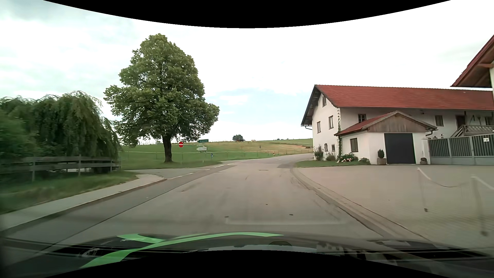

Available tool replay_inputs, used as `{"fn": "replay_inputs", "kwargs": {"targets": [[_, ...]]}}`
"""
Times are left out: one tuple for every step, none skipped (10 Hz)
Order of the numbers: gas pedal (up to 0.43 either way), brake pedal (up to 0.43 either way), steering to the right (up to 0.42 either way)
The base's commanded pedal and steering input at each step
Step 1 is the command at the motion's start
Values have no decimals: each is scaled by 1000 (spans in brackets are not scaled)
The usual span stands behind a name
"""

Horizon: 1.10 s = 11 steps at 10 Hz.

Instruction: Follow the waypoints while adhering to traffic rules and regulations

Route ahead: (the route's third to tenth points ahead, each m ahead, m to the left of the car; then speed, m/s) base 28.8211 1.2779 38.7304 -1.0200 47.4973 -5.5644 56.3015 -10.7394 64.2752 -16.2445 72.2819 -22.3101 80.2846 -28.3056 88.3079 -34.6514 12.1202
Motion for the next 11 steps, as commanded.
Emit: {"fn": "replay_inputs", "kwargs": {"targets": [[130,0,4],[130,0,4],[130,0,4],[130,0,4],[138,0,6],[138,0,8],[138,0,10],[138,0,13],[138,0,17],[138,0,23],[138,0,33]]}}
